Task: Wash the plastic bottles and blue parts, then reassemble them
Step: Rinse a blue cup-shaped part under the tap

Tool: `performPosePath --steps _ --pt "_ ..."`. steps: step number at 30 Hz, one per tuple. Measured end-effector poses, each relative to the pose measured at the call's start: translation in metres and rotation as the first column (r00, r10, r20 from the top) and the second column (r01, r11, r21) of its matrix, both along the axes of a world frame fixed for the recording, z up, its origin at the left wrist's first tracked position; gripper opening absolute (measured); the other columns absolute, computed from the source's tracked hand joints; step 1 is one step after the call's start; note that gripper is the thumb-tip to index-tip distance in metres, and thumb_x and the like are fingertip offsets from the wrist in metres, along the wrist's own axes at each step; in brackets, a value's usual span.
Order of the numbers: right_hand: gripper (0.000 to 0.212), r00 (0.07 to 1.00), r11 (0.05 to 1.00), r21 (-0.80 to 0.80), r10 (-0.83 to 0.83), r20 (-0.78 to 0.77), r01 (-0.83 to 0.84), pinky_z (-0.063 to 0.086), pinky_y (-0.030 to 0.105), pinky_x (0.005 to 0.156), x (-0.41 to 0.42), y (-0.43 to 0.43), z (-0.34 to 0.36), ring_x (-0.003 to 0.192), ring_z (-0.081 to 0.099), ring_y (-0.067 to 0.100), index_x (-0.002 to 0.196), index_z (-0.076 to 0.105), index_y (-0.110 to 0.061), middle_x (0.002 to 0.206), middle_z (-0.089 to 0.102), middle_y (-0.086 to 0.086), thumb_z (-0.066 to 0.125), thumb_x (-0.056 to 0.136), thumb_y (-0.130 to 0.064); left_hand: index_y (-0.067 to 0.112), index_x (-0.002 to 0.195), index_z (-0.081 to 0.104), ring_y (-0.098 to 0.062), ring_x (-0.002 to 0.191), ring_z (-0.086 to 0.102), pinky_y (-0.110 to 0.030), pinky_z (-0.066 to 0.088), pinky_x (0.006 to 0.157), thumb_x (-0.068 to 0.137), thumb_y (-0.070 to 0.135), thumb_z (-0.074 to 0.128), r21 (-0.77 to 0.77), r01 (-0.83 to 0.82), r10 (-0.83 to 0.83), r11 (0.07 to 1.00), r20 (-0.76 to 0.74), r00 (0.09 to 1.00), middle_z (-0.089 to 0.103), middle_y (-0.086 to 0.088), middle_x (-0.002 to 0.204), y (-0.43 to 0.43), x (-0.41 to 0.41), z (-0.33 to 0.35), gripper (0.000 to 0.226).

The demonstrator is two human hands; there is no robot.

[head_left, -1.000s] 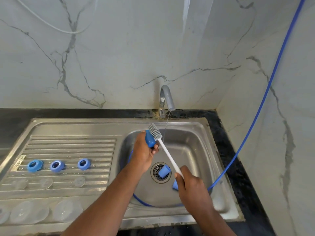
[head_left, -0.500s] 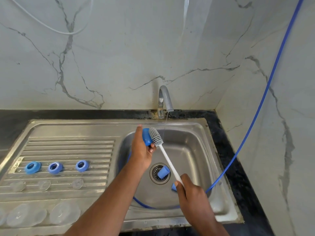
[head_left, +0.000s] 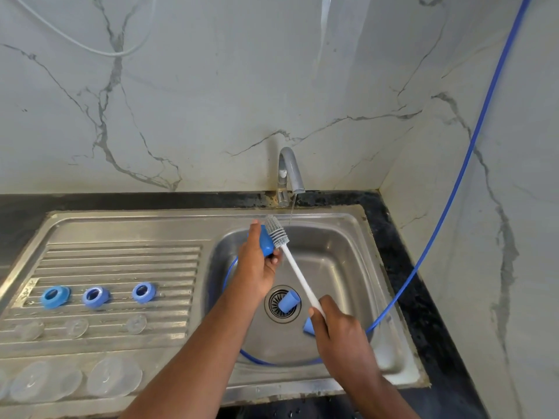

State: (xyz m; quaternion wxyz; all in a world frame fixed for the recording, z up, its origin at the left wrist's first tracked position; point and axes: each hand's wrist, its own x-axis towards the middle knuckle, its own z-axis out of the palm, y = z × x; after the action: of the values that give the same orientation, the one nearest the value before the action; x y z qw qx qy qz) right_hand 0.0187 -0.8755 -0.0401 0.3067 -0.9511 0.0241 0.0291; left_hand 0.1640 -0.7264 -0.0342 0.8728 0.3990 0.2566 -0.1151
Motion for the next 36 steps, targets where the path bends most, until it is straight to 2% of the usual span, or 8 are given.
performPosePath --steps 3,7,13,18,22,26,31,36 --pt "0.019 1.000 0.999 0.029 0.018 -0.020 -0.018 0.040 0.033 0.050 -0.010 0.001 0.000 0.054 0.050 0.017 0.093 0.040 -0.028 0.063 0.057 -0.001 0.041 0.103 -0.043 0.005 0.118 0.062 -0.012 0.060 0.060 -0.020 0.051 0.048 0.098 0.048 0.057 -0.015 -0.033 0.033 0.999 -0.013 0.999 0.065 -0.007 0.077 0.007 0.005 0.002 0.048" --pt "0.020 1.000 1.000 -0.009 -0.011 0.023 0.011 0.026 0.023 0.042 0.007 0.005 0.004 0.046 0.039 0.012 0.090 0.034 -0.030 0.054 0.040 -0.007 0.043 0.105 -0.039 0.006 0.120 0.060 -0.012 0.060 0.056 -0.021 0.053 0.055 0.097 0.047 0.059 -0.007 0.027 -0.027 1.000 0.016 0.999 0.063 -0.008 0.080 0.000 -0.001 0.003 0.048" --pt "0.016 0.999 0.999 -0.006 0.036 -0.028 -0.037 0.045 0.037 0.058 -0.011 0.003 -0.004 0.058 0.050 0.016 0.094 0.031 -0.036 0.070 0.062 -0.002 0.040 0.103 -0.045 0.007 0.119 0.058 -0.016 0.083 0.065 -0.025 0.059 0.062 0.101 0.041 0.054 -0.038 -0.113 0.113 0.993 -0.006 0.994 0.065 -0.011 0.096 0.009 0.009 0.005 0.039" --pt "0.019 1.000 1.000 -0.009 0.000 -0.011 0.000 0.050 0.039 0.057 0.003 0.010 -0.009 0.062 0.060 0.019 0.092 0.028 -0.036 0.069 0.061 -0.004 0.038 0.104 -0.046 0.012 0.113 0.059 -0.017 0.083 0.062 -0.033 0.054 0.080 0.103 0.043 0.049 -0.051 -0.115 0.113 0.992 -0.035 0.993 0.064 -0.009 0.098 -0.002 0.002 0.006 0.033" --pt "0.019 0.997 0.999 -0.029 0.042 -0.067 -0.044 0.042 0.036 0.057 -0.014 0.009 -0.011 0.060 0.052 0.018 0.094 0.024 -0.038 0.067 0.051 -0.005 0.035 0.104 -0.049 0.009 0.109 0.058 -0.018 0.081 0.062 -0.033 0.055 0.079 0.102 0.048 0.051 -0.061 -0.217 0.209 0.974 -0.123 0.970 0.064 -0.011 0.096 0.008 0.011 0.009 0.040" --pt "0.018 1.000 1.000 -0.005 -0.003 -0.010 0.003 0.054 0.040 0.062 0.006 0.012 -0.012 0.066 0.065 0.018 0.091 0.025 -0.040 0.072 0.066 -0.002 0.037 0.103 -0.047 0.008 0.104 0.057 -0.019 0.081 0.064 -0.034 0.055 0.088 0.101 0.043 0.055 -0.101 -0.212 0.196 0.972 -0.150 0.969 0.065 -0.012 0.095 -0.004 0.001 0.011 0.035" --pt "0.026 0.996 0.998 -0.019 0.063 -0.056 -0.064 0.033 0.028 0.049 -0.011 0.010 -0.007 0.053 0.048 0.016 0.091 0.015 -0.049 0.062 0.049 -0.004 0.038 0.104 -0.047 0.011 0.098 0.056 -0.020 0.087 0.064 -0.036 0.055 0.093 0.101 0.048 0.053 -0.106 -0.276 0.256 0.955 -0.171 0.951 0.065 -0.011 0.101 0.004 0.014 0.016 0.037" --pt "0.012 1.000 1.000 0.028 0.014 0.006 -0.014 0.052 0.039 0.058 0.004 0.013 -0.009 0.066 0.066 0.017 0.090 0.022 -0.045 0.070 0.064 -0.001 0.029 0.098 -0.051 0.011 0.113 0.061 -0.017 0.081 0.061 -0.032 0.055 0.078 0.102 0.050 0.051 -0.067 -0.216 0.204 0.974 -0.151 0.967 0.063 -0.008 0.094 -0.012 0.009 0.014 0.041"
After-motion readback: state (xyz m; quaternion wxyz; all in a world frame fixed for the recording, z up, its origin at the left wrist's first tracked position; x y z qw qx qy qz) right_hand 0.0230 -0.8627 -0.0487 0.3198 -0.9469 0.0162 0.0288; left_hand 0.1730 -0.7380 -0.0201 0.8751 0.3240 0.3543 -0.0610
